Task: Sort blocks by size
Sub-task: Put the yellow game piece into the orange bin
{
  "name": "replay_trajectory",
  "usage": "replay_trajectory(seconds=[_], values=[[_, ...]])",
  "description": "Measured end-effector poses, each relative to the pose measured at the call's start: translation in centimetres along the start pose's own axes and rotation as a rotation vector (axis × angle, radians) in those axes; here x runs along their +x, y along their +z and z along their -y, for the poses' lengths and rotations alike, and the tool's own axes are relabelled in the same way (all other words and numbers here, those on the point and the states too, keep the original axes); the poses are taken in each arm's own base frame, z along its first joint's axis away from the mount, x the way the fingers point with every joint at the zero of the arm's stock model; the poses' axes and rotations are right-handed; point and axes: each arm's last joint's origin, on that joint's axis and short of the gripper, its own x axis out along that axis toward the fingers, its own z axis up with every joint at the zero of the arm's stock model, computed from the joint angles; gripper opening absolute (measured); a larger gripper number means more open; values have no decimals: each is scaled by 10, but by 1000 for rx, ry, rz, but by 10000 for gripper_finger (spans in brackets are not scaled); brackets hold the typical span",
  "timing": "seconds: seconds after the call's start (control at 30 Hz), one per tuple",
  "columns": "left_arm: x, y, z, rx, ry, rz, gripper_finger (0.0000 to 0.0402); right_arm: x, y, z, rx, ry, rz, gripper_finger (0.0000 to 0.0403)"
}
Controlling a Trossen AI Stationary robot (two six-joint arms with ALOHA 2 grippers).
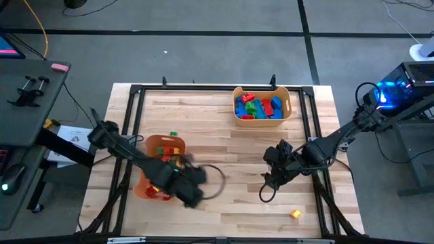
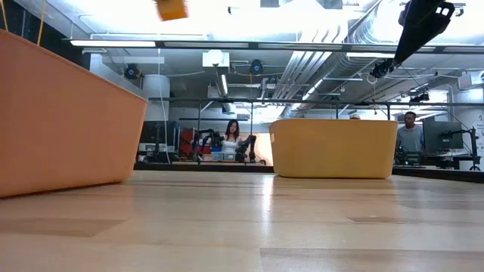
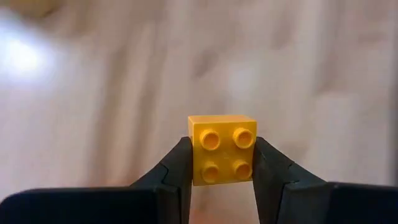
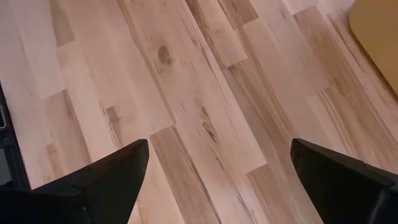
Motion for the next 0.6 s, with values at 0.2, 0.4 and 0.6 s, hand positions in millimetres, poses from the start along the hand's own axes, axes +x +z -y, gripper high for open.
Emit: replay_trajectory(seconds=[0.2,0.4,0.6], values=[[-51,-45,-27,-112,232,-114,89,0,0,0,1,-2,3,389],[-50,-84,-22,-186,158,-216,89,0,-1,-1,0,25,-32,389],[-20,-109,-24,-237,196,-356,118,0,-2,-1,-22,45,-56,389]])
